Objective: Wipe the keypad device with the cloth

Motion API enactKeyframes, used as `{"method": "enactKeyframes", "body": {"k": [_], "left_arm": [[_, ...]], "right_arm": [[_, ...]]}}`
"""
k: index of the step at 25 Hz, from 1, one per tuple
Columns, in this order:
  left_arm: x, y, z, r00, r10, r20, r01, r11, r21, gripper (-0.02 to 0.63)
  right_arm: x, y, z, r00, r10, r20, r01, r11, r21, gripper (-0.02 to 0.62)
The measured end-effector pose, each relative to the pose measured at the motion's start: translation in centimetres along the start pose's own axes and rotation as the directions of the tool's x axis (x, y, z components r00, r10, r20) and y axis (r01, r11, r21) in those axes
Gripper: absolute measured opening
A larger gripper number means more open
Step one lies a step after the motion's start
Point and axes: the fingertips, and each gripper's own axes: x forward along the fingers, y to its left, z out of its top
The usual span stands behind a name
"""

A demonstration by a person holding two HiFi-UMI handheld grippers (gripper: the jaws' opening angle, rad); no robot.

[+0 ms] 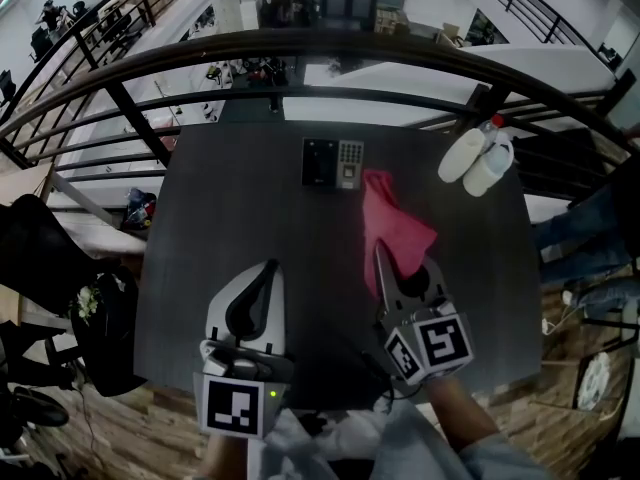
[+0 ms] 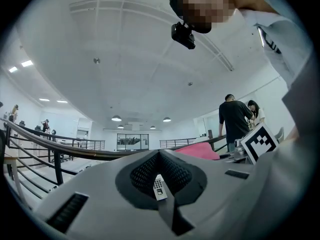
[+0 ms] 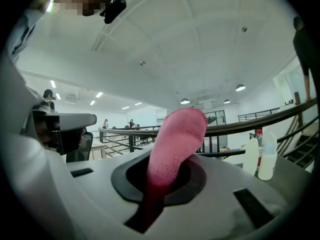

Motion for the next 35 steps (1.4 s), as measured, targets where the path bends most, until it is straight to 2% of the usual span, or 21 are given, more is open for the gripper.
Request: {"method": "enactKeyframes", "body": {"k": [12, 18, 29, 35], "left_arm": [[0.2, -1.3, 1.7, 0.999, -0.013, 0.032, 0.012, 1.000, 0.010, 0.003], [0.4, -1.4, 1.7, 1.000, -0.016, 0.027, 0.015, 1.000, 0.012, 0.003], [0.5, -1.0, 1.4, 1.000, -0.014, 0.024, 0.014, 1.000, 0.004, 0.003], [0.7, -0.6, 1.1, 1.000, -0.008, 0.021, 0.008, 1.000, -0.005, 0.003]], "right_arm": [[-3.3, 0.9, 3.1, 0.997, -0.020, 0.077, 0.025, 0.997, -0.067, 0.029], [-3.1, 2.3, 3.7, 0.996, 0.004, 0.087, 0.012, 0.983, -0.184, 0.029], [-2.6, 3.1, 3.2, 0.998, 0.020, 0.063, -0.009, 0.984, -0.179, 0.029], [-2.1, 3.2, 2.5, 0.998, 0.031, 0.046, -0.024, 0.989, -0.145, 0.029]]}}
